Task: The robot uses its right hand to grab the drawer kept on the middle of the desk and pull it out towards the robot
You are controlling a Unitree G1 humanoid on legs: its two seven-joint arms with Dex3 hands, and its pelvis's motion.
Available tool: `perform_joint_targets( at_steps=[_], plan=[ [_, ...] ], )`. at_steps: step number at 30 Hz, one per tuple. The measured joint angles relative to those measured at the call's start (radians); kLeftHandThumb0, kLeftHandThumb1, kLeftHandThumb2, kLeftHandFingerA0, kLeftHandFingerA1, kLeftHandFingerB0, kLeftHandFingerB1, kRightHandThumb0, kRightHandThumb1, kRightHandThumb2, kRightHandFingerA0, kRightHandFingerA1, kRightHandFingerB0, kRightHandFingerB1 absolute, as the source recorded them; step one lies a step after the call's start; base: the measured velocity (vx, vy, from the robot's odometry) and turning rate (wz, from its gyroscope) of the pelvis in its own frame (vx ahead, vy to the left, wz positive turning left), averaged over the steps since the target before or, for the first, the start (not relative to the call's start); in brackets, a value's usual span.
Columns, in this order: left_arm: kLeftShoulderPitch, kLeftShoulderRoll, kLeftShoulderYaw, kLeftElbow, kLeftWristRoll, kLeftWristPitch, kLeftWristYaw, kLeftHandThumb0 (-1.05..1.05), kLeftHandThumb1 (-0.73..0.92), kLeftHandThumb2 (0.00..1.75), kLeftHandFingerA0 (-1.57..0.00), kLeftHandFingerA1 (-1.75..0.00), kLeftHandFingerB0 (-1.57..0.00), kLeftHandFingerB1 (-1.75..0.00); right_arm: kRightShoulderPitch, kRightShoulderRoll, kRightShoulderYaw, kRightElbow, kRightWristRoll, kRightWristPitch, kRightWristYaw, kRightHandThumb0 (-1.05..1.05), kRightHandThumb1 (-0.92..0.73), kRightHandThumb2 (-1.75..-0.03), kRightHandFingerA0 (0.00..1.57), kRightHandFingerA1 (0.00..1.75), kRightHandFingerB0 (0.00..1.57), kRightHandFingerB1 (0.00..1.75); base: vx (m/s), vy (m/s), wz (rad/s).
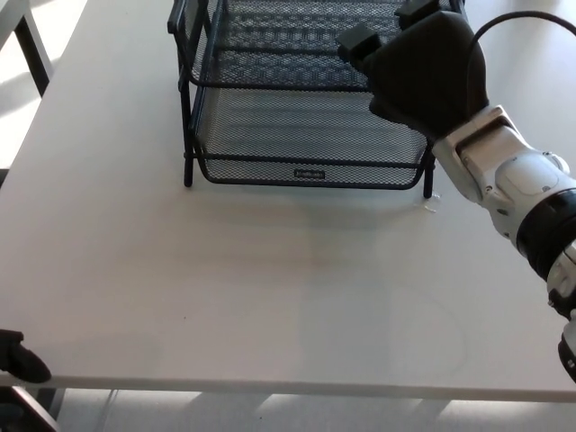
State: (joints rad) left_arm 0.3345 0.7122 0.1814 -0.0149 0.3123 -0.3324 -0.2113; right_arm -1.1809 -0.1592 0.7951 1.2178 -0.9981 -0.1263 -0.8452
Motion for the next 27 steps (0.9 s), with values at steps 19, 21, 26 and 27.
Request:
perform_joint_targets(
  at_steps=[19,21,26,27],
  plan=[
    [-0.004,0.000,0.001,0.014,-0.001,-0.003,-0.007,-0.29,0.54,0.56,-0.81,-0.87,-0.81,-0.60,0.162,-0.102,-0.012,-0.278,-0.046,0.012,-0.179,-0.48,-0.52,-0.60,0.92,1.49,0.93,0.69,0.00,0.000,0.00],
    [-0.004,0.000,0.002,0.013,-0.001,-0.003,-0.009,-0.30,0.54,0.56,-0.80,-0.87,-0.81,-0.59,0.198,-0.128,-0.017,-0.344,-0.057,0.016,-0.184,-0.48,-0.51,-0.60,0.93,1.49,0.95,0.69,0.00,0.000,0.00],
    [-0.002,0.000,0.003,0.013,-0.001,-0.003,-0.011,-0.30,0.55,0.56,-0.79,-0.86,-0.80,-0.59,0.297,-0.181,-0.044,-0.502,-0.072,0.016,-0.196,-0.47,-0.51,-0.55,0.95,1.53,0.97,0.69,0.00,0.000,0.00],
    [-0.001,0.000,0.003,0.012,-0.001,-0.003,-0.011,-0.31,0.55,0.56,-0.78,-0.85,-0.80,-0.59,0.318,-0.194,-0.052,-0.533,-0.076,0.015,-0.200,-0.50,-0.53,-0.56,0.93,1.57,0.96,0.70,0.00,0.000,0.00]
  ],
)
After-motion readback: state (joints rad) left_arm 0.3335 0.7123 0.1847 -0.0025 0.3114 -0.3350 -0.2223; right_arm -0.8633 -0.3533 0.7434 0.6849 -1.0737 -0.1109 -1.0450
